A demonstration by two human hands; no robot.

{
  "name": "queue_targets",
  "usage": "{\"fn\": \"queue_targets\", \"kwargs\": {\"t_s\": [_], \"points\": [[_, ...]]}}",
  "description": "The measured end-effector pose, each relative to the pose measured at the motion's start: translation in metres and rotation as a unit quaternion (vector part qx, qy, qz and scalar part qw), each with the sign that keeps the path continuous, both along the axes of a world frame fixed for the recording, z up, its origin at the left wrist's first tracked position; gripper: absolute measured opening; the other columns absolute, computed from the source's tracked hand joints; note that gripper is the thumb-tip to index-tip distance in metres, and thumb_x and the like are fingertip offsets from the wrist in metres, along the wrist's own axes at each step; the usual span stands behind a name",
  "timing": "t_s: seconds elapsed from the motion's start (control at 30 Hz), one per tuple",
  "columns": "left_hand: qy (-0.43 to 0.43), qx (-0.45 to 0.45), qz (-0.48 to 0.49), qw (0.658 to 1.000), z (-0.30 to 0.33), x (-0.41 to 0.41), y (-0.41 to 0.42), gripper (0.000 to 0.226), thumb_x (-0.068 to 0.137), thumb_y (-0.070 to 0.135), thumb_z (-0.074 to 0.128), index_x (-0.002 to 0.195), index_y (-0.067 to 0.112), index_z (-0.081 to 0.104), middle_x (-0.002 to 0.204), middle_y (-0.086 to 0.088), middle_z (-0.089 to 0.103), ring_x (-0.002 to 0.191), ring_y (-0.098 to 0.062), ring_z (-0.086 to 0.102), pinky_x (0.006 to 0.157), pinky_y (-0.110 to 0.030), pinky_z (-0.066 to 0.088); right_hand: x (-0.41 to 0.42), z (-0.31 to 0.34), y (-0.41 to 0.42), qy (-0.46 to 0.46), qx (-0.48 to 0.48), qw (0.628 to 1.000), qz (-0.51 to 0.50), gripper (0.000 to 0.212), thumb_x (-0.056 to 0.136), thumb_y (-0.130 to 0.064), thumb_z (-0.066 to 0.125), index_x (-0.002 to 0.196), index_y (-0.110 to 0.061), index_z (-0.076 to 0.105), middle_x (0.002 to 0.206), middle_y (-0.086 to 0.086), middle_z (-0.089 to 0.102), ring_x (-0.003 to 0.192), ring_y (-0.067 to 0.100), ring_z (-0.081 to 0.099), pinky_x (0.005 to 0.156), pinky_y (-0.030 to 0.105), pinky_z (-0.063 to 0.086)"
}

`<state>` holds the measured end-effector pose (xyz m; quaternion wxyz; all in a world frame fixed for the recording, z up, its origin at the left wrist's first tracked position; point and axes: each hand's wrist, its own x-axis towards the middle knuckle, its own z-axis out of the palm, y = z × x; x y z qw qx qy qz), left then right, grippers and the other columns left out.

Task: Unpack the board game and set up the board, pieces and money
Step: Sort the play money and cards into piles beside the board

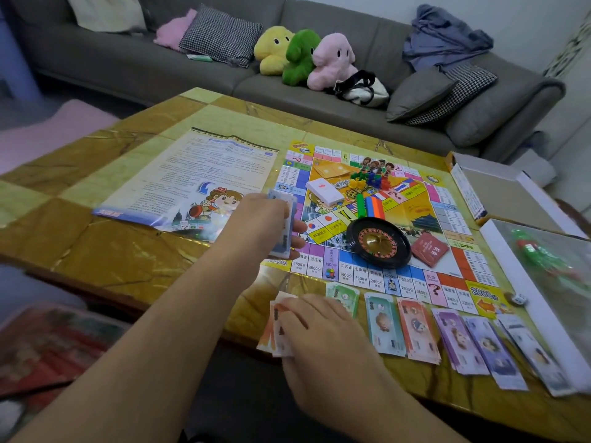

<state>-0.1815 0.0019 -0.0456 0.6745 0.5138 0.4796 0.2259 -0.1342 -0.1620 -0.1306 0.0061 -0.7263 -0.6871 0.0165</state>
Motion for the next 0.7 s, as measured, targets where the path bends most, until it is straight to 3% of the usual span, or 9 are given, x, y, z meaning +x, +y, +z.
{"fn": "queue_targets", "kwargs": {"t_s": [0.13, 0.27, 0.33, 0.4, 0.5, 0.6, 0.7], "points": [[-0.044, -0.049, -0.008, 0.998, 0.000, -0.006, -0.003, 0.022, 0.103, 0.000, 0.040, 0.116, -0.001, 0.058, 0.080, -0.019, 0.071, 0.062, -0.029, 0.065, 0.061, -0.041, 0.062, 0.009, 0.000, -0.002, 0.018, 0.092, 0.995, 0.023, 0.029, 0.093, -0.030, 0.068, 0.121, -0.024, 0.070, 0.120, -0.007, 0.069, 0.107, 0.011, 0.064, 0.092, 0.030, 0.058], [-0.125, -0.089, -0.011, 0.988, -0.008, -0.008, -0.001, 0.027, 0.097, 0.002, 0.043, 0.121, 0.000, 0.055, 0.083, -0.020, 0.077, 0.077, -0.035, 0.073, 0.069, -0.042, 0.064, 0.036, 0.022, 0.003, 0.009, 0.180, 0.982, -0.054, 0.020, 0.096, -0.019, 0.063, 0.115, -0.022, 0.069, 0.113, 0.002, 0.060, 0.077, 0.019, 0.060, 0.051, 0.030, 0.049], [-0.171, -0.127, -0.013, 0.977, -0.008, -0.007, -0.002, 0.024, 0.097, 0.003, 0.045, 0.119, 0.001, 0.054, 0.092, -0.022, 0.076, 0.087, -0.035, 0.074, 0.078, -0.043, 0.062, 0.055, 0.030, 0.004, 0.025, 0.205, 0.973, -0.105, 0.036, 0.092, -0.007, 0.066, 0.123, -0.024, 0.063, 0.120, 0.003, 0.054, 0.067, 0.024, 0.059, 0.043, 0.039, 0.051], [-0.210, -0.161, -0.017, 0.964, -0.008, -0.004, -0.005, 0.019, 0.098, 0.004, 0.047, 0.115, 0.004, 0.056, 0.100, -0.022, 0.072, 0.096, -0.034, 0.070, 0.090, -0.045, 0.059, 0.076, 0.035, 0.005, 0.036, 0.233, 0.964, -0.124, 0.048, 0.091, 0.002, 0.068, 0.131, -0.022, 0.061, 0.125, 0.004, 0.051, 0.070, 0.029, 0.061, 0.046, 0.044, 0.055], [-0.220, -0.190, -0.038, 0.956, -0.013, 0.006, -0.014, 0.017, 0.097, 0.006, 0.050, 0.111, 0.009, 0.058, 0.105, -0.021, 0.066, 0.100, -0.034, 0.065, 0.105, -0.053, 0.053, 0.097, 0.044, 0.007, 0.030, 0.261, 0.958, -0.117, 0.051, 0.094, 0.007, 0.064, 0.139, -0.016, 0.061, 0.129, 0.006, 0.049, 0.088, 0.028, 0.063, 0.055, 0.042, 0.060], [-0.220, -0.217, -0.072, 0.948, -0.020, 0.021, -0.025, 0.030, 0.095, 0.009, 0.052, 0.125, 0.008, 0.060, 0.115, -0.027, 0.068, 0.106, -0.043, 0.068, 0.101, -0.065, 0.052, 0.102, 0.042, 0.008, 0.020, 0.260, 0.960, -0.100, 0.059, 0.092, 0.010, 0.064, 0.146, -0.012, 0.058, 0.138, 0.009, 0.049, 0.109, 0.030, 0.064, 0.069, 0.041, 0.064], [-0.248, -0.244, -0.085, 0.934, -0.024, 0.039, -0.034, 0.042, 0.097, 0.012, 0.049, 0.138, 0.007, 0.057, 0.117, -0.027, 0.069, 0.105, -0.045, 0.068, 0.087, -0.052, 0.060, 0.101, 0.032, 0.007, 0.026, 0.256, 0.964, -0.068, 0.060, 0.098, 0.002, 0.065, 0.155, -0.007, 0.048, 0.146, 0.009, 0.049, 0.125, 0.026, 0.059, 0.089, 0.039, 0.062]]}}
